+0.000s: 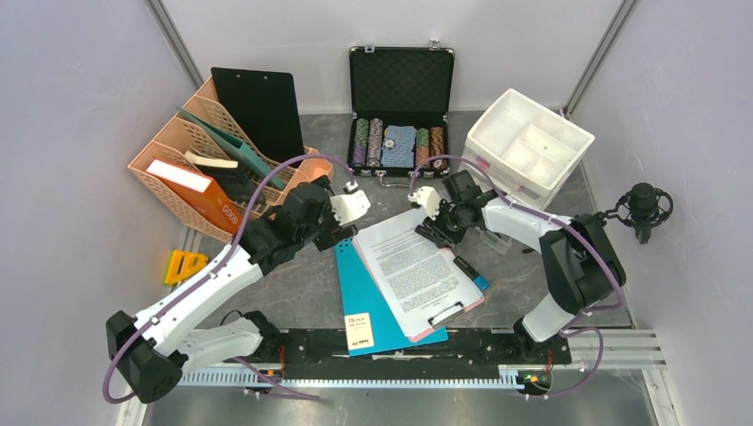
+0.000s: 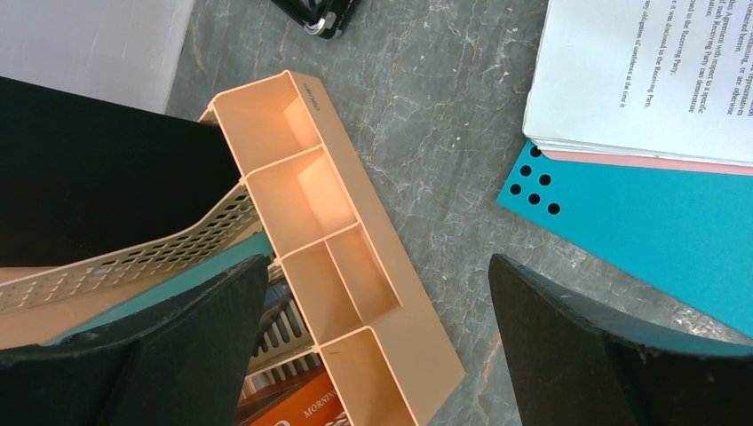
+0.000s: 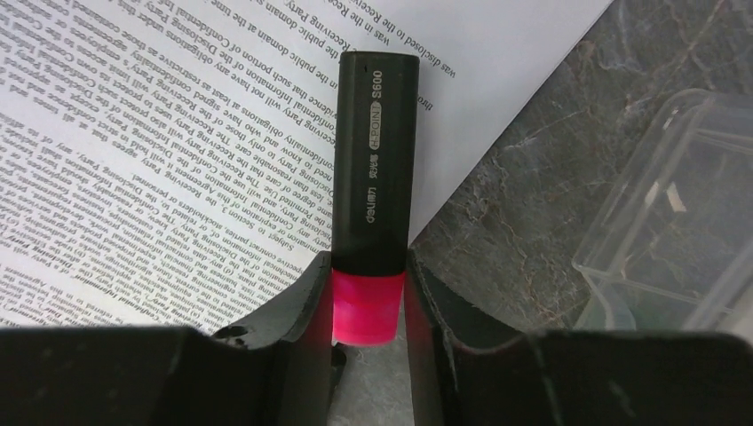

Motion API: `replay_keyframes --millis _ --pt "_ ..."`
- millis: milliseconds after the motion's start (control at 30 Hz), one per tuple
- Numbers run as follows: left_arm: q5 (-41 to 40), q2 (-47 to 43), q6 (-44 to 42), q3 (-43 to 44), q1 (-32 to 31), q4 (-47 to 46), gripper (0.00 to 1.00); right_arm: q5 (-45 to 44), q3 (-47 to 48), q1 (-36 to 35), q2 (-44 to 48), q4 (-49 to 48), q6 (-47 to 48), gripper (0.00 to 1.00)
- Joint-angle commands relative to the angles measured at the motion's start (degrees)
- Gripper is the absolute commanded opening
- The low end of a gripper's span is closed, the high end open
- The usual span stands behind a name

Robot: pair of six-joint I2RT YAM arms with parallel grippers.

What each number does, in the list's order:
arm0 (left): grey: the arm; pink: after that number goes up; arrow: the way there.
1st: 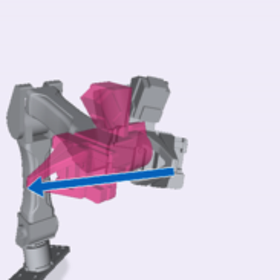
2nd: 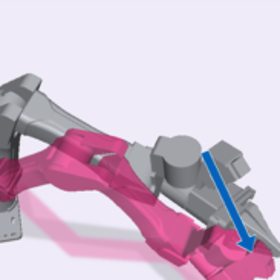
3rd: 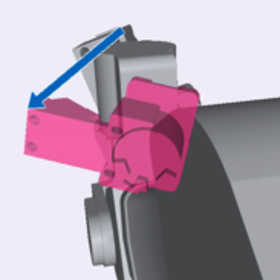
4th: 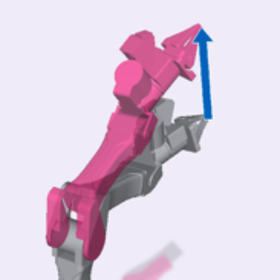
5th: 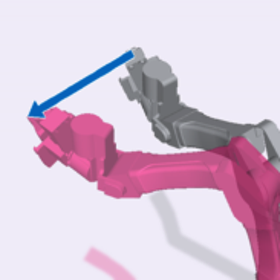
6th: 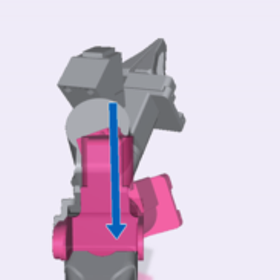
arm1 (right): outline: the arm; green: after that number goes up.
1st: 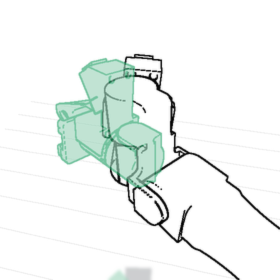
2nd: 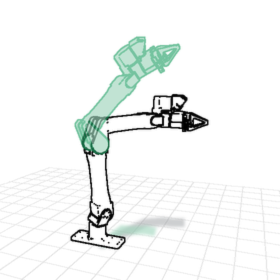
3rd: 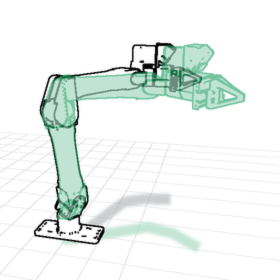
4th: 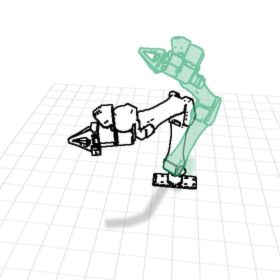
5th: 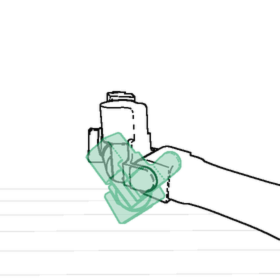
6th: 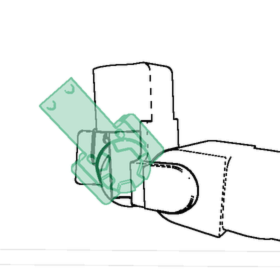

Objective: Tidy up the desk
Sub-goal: Pick up the stationery from the center of the board, then place the stationery in the drawer.

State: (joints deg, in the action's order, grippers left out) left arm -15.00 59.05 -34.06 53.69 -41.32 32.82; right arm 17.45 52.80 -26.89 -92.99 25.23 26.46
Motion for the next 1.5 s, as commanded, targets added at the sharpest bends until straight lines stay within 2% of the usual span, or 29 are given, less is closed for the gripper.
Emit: replay_keyframes --millis 0,267,500,700,800,967,1267,1467 --pt "-0.2 -1.9 0.0 -0.8 0.2 -1.8 1.00 0.2 5.0 -0.2 5.0 4.4 1.3 0.08" --pt "0.7 -2.7 0.5 -1.3 0.2 -1.9 1.00 -5.4 11.6 3.1 11.3 10.2 3.3 0.03" --pt "1.5 -3.0 0.6 -1.5 0.3 -2.4 1.00 -7.3 16.5 9.7 9.4 14.2 7.4 0.03" --pt "1.7 -2.4 0.6 -2.0 0.2 -3.2 1.00 -8.3 14.0 14.3 7.5 13.0 9.5 0.05" --pt "2.0 -2.3 0.6 -2.1 0.2 -3.4 1.00 -8.7 11.8 15.3 6.5 11.7 10.1 0.11" --pt "1.9 -2.4 0.6 -2.1 0.3 -3.4 1.00 -9.4 8.4 15.8 5.9 9.5 10.2 0.27" --pt "1.8 -2.8 0.5 -2.3 0.2 -3.4 1.00 -8.6 9.5 16.0 9.9 10.9 9.3 0.56" --pt "1.6 -3.0 0.5 -2.0 0.2 -3.5 1.00 -4.0 8.2 16.0 16.2 13.5 9.4 0.58"
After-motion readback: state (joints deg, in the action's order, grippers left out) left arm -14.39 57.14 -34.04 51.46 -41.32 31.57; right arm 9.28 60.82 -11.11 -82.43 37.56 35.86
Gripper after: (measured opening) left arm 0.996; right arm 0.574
